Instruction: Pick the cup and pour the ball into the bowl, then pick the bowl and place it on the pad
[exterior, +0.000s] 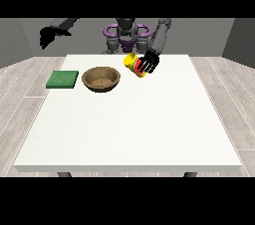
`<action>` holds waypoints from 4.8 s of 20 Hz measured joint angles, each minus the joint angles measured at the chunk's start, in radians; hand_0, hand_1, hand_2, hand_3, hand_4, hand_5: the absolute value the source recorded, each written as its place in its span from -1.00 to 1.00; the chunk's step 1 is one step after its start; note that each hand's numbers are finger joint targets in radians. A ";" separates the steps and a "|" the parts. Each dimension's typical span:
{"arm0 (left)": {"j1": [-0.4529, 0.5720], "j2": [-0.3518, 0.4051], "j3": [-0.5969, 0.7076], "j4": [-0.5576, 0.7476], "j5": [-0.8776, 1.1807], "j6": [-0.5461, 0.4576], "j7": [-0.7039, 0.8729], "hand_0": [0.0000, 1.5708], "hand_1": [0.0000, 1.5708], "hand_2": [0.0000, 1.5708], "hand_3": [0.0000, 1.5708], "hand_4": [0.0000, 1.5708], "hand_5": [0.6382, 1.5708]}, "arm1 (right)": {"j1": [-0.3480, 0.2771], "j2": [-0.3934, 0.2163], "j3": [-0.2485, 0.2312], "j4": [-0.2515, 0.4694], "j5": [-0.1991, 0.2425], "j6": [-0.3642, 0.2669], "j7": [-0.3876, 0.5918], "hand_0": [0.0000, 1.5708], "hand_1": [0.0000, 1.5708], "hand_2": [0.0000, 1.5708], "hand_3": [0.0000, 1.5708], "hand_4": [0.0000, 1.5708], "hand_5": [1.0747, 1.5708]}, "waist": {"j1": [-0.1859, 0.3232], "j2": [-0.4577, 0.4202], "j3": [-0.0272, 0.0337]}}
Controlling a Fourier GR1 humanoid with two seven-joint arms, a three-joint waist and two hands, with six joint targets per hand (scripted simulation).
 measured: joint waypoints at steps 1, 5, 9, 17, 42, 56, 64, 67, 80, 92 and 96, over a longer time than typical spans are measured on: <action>-0.016 -0.011 -0.032 0.016 -0.055 0.009 0.047 0.58 0.58 1.00 1.00 0.10 0.98 | 0.001 0.000 0.000 0.019 0.001 0.004 -0.002 -1.00 -1.00 -0.86 -0.65 -0.36 0.97 | 0.003 -0.014 0.0003; -0.097 -0.079 -0.152 0.084 -0.270 -0.006 0.251 0.46 0.46 1.00 1.00 0.01 0.98 | 0.005 -0.005 -0.016 0.097 0.004 0.005 -0.016 -1.00 -1.00 -0.83 -0.76 -0.16 0.90 | 0.035 -0.073 0.0000; -0.170 -0.147 -0.277 0.095 -0.403 -0.080 0.476 0.23 0.23 1.00 1.00 0.03 0.98 | 0.010 -0.023 -0.033 0.180 0.011 0.022 -0.056 -1.00 -1.00 -0.84 -0.84 -0.09 0.89 | 0.059 -0.105 -0.0027; -0.346 -0.183 -0.504 0.097 -0.609 -0.399 0.686 -0.38 -0.38 1.00 1.00 0.45 0.74 | 0.008 -0.030 -0.041 0.283 0.030 0.029 -0.096 -1.00 -1.00 -1.00 -0.69 -0.06 0.87 | 0.085 -0.161 -0.0038; -0.429 -0.184 -0.508 -0.076 -0.681 -0.693 0.686 -0.81 -0.81 1.00 1.00 0.13 0.99 | 0.005 -0.081 -0.099 0.367 0.002 0.026 -0.114 -1.00 -1.00 -0.70 -0.78 -0.06 0.93 | 0.238 -0.151 -0.0117; -0.142 -0.189 -0.271 -0.501 -0.044 -0.254 0.586 0.38 0.38 0.58 0.51 0.11 0.95 | -0.153 0.038 -0.087 0.366 -0.012 -0.146 0.030 -1.00 -1.00 -1.00 -1.00 -0.23 1.00 | 0.297 -0.010 -0.0134; 0.084 -0.177 -0.198 -0.553 0.352 -0.346 0.337 -1.00 -1.00 -1.00 -1.00 -1.00 -0.81 | -0.182 0.125 -0.042 0.298 -0.001 -0.234 0.106 -1.00 -1.00 -1.00 -1.00 -1.00 1.00 | 0.274 0.032 -0.0117; 0.128 -0.164 -0.156 -0.530 0.427 -0.408 0.263 -1.00 -1.00 -1.00 -1.00 -1.00 -0.82 | -0.174 0.159 -0.022 0.282 0.006 -0.271 0.129 -1.00 -1.00 -1.00 -1.00 -1.00 1.00 | 0.272 0.021 -0.0104; 0.150 -0.162 -0.106 -0.559 0.475 -0.540 0.164 -1.00 -1.00 -1.00 -1.00 -1.00 -0.76 | -0.159 0.143 -0.062 0.398 -0.019 -0.284 0.007 -1.00 -1.00 -1.00 -1.00 -1.00 1.00 | 0.347 0.079 -0.0078; 0.160 -0.117 -0.084 -0.647 0.491 -0.601 0.144 -1.00 -1.00 -1.00 -1.00 -1.00 -0.80 | -0.138 0.120 -0.150 0.476 -0.080 -0.340 -0.059 1.00 1.00 1.00 0.07 0.09 0.89 | 0.408 0.124 -0.0326; 0.185 -0.117 -0.056 -0.600 0.504 -0.604 0.121 -1.00 -1.00 -1.00 -1.00 -1.00 -0.82 | -0.168 0.109 -0.127 0.496 -0.068 -0.390 0.065 1.00 1.00 1.00 -0.08 0.16 0.91 | 0.383 0.087 -0.0195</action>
